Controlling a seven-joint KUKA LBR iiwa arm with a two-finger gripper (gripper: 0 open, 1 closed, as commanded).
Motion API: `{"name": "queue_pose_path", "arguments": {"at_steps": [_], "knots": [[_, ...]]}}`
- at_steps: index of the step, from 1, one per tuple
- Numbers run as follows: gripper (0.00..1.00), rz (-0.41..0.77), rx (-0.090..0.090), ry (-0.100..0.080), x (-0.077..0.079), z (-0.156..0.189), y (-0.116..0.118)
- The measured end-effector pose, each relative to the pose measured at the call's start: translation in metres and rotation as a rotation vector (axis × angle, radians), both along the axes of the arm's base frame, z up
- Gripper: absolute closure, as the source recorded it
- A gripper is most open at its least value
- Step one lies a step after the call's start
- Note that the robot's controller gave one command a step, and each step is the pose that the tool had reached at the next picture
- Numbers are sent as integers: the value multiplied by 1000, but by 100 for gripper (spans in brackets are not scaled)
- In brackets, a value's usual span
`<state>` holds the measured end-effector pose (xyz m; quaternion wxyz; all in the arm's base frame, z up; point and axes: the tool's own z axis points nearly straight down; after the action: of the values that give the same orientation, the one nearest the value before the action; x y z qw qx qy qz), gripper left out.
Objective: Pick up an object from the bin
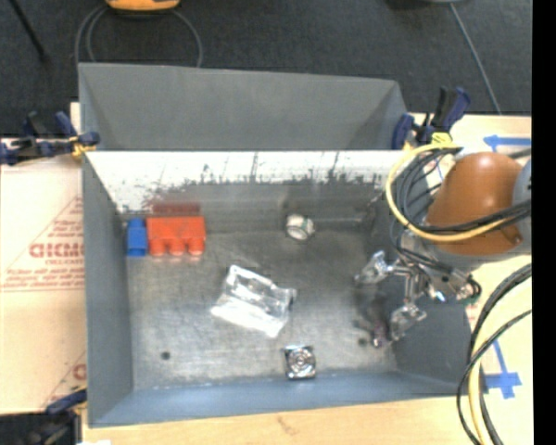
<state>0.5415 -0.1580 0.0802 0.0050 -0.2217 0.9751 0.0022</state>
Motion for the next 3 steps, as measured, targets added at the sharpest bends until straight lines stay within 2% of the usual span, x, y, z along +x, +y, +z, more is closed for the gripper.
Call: {"name": "queue_pose_path", "arguments": {"at_steps": [1, 2, 3], "knots": [[100, 3, -7, 4, -2, -1, -4], [0, 1, 1, -1, 0, 0, 0], [100, 4, -6, 4, -2, -1, -4]]}}
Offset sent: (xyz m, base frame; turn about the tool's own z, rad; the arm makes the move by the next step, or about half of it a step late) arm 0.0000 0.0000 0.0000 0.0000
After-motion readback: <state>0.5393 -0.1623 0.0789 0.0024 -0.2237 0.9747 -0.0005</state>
